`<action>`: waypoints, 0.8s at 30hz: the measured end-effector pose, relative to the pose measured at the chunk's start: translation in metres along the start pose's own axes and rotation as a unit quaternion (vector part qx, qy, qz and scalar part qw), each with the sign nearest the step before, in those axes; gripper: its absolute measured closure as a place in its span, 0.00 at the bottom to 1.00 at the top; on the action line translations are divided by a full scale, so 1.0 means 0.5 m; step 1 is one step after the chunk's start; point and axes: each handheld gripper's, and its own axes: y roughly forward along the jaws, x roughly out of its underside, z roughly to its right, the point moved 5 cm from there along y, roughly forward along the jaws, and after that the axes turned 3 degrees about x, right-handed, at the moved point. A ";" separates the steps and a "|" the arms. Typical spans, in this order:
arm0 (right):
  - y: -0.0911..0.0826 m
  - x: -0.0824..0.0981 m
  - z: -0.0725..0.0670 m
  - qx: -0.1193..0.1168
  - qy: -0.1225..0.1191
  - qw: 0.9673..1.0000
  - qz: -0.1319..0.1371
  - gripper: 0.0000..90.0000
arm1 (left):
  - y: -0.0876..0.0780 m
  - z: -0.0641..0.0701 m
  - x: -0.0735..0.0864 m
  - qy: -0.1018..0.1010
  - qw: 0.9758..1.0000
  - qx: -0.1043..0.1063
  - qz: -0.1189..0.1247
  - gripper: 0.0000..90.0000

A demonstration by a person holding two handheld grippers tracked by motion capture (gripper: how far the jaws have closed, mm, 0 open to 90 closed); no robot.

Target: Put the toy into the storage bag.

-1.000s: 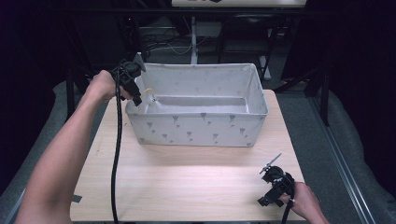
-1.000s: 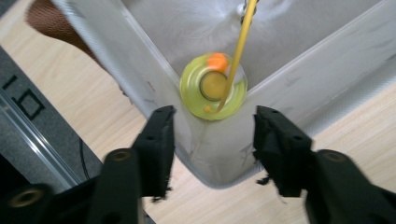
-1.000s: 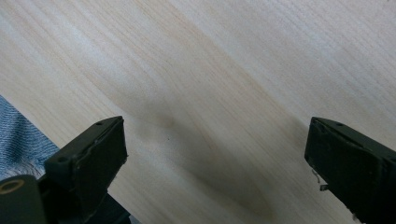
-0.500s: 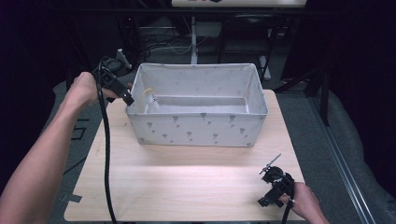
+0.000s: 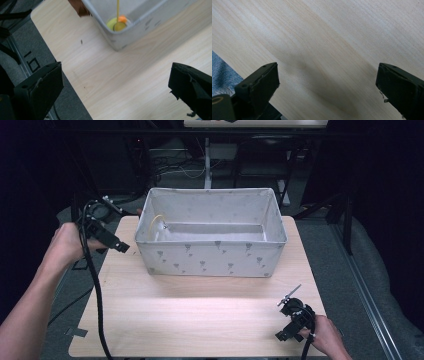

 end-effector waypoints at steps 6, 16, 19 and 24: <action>-0.005 0.000 0.000 0.000 -0.007 1.000 -0.012 0.05 | 0.036 0.020 0.070 -0.004 1.000 -0.003 0.000 0.00; -0.002 0.000 -0.001 -0.001 -0.004 1.000 -0.010 0.05 | 0.138 0.050 0.183 -0.031 0.999 0.006 -0.005 0.00; -0.003 0.000 -0.001 0.000 -0.005 1.000 -0.012 0.05 | 0.160 0.056 0.204 -0.034 0.999 0.001 -0.007 0.00; 0.000 0.000 -0.002 0.000 0.000 1.000 -0.007 0.05 | 0.211 0.073 0.246 -0.042 0.999 0.004 -0.009 0.00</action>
